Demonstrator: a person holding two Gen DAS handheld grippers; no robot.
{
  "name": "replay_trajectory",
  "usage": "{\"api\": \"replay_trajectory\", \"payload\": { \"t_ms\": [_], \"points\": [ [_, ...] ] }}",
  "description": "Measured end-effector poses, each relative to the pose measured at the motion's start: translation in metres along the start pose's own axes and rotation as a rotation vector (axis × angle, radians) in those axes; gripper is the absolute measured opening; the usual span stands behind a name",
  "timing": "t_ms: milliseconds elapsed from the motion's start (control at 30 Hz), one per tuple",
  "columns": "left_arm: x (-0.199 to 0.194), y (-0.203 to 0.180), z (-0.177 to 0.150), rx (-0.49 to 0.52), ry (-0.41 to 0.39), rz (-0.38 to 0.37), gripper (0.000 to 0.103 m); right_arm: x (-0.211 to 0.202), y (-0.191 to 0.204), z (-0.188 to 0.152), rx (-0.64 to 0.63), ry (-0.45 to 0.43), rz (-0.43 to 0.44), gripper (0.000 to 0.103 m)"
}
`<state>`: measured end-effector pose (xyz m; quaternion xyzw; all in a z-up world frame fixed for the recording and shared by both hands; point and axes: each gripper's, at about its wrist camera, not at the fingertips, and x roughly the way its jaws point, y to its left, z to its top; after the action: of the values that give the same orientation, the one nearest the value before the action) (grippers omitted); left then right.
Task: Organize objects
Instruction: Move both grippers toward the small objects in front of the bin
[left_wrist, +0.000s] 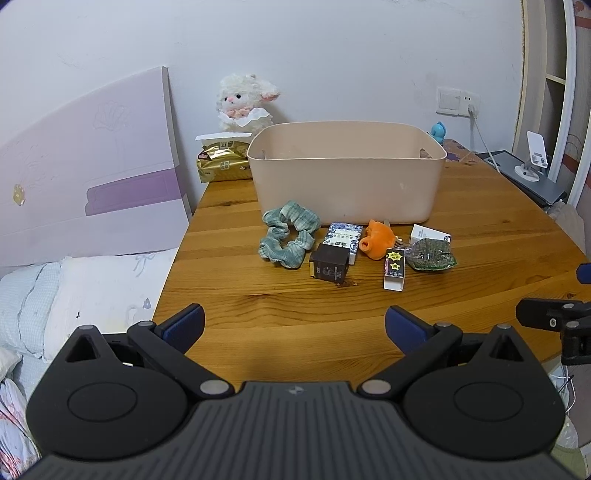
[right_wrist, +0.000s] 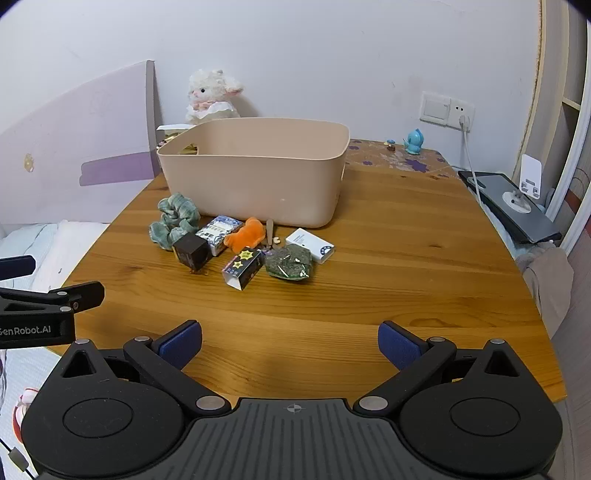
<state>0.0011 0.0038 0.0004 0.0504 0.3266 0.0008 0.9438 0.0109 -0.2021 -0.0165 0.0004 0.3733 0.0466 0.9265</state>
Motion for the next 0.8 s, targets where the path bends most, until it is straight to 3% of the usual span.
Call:
{"api": "replay_trajectory", "payload": {
  "t_ms": [800],
  "points": [
    [0.014,-0.008,0.008,0.03,-0.009,-0.031,0.103,0.01,-0.009,0.005,0.013,-0.021,0.009,0.103]
  ]
}}
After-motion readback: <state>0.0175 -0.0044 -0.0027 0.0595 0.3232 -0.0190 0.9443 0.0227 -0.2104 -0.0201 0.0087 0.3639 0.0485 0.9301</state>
